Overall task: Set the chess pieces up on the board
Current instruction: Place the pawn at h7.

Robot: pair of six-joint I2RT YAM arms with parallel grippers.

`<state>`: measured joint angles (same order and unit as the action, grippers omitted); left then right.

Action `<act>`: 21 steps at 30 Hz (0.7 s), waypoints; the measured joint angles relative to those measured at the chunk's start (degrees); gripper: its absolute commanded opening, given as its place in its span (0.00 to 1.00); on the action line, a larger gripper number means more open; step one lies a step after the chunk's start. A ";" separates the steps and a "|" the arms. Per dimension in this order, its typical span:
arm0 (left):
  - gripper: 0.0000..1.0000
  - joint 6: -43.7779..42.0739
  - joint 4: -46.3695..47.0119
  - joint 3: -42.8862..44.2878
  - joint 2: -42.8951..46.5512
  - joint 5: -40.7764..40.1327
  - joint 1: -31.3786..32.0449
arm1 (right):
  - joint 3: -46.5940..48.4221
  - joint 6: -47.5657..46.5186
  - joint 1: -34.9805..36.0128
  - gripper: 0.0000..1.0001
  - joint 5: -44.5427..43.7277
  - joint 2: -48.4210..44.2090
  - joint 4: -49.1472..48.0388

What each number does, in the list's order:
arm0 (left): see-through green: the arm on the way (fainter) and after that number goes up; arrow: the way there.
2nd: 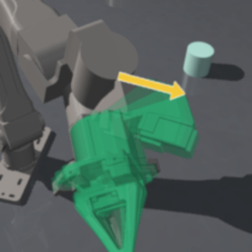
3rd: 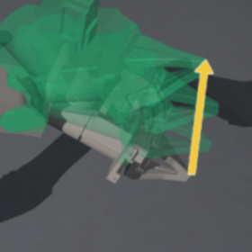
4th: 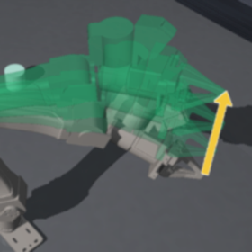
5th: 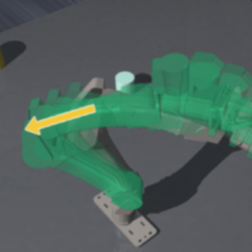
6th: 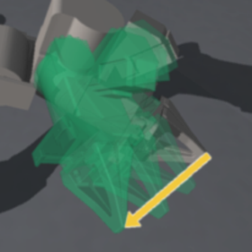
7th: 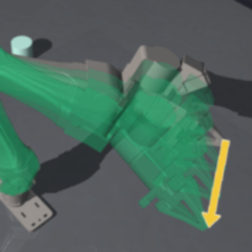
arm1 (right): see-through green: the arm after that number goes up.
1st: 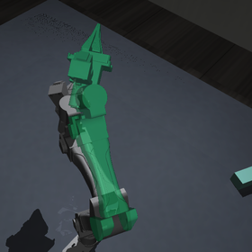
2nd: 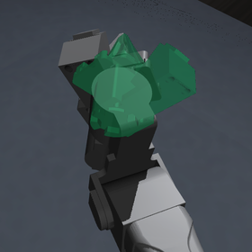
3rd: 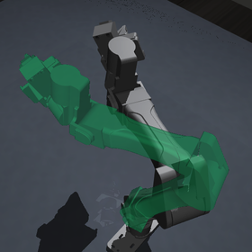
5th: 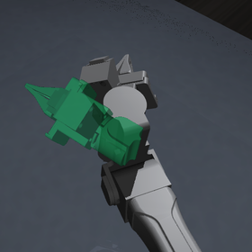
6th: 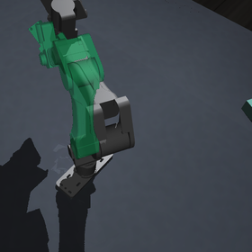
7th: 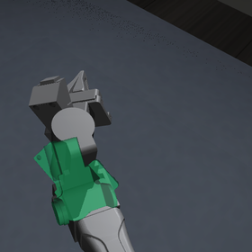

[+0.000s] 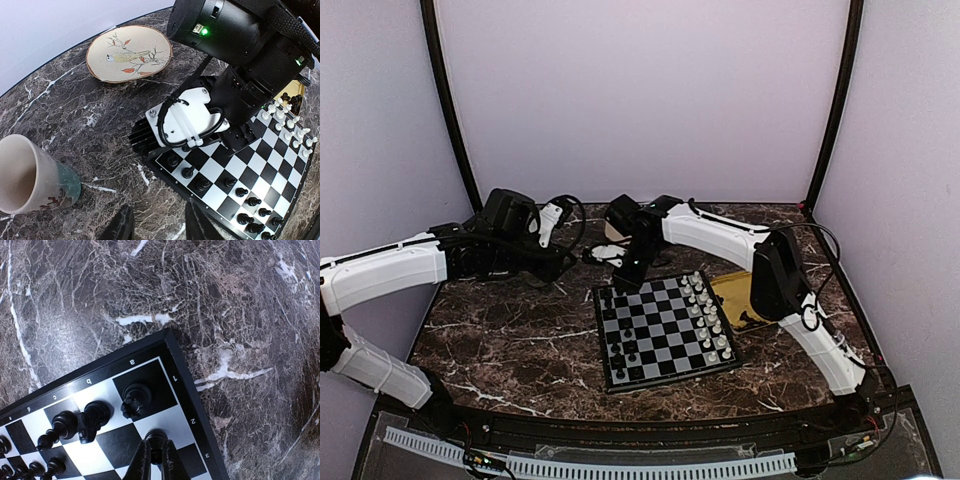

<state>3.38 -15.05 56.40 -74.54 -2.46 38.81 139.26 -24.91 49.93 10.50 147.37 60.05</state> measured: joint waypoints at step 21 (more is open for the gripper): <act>0.37 -0.09 0.00 0.00 0.00 0.07 0.00 | -0.48 0.09 0.07 0.24 -0.92 0.90 -0.20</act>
<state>3.29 -15.05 56.40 -74.54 -2.39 38.81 138.78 -24.82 50.00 9.58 148.27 59.86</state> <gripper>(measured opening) 0.368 0.233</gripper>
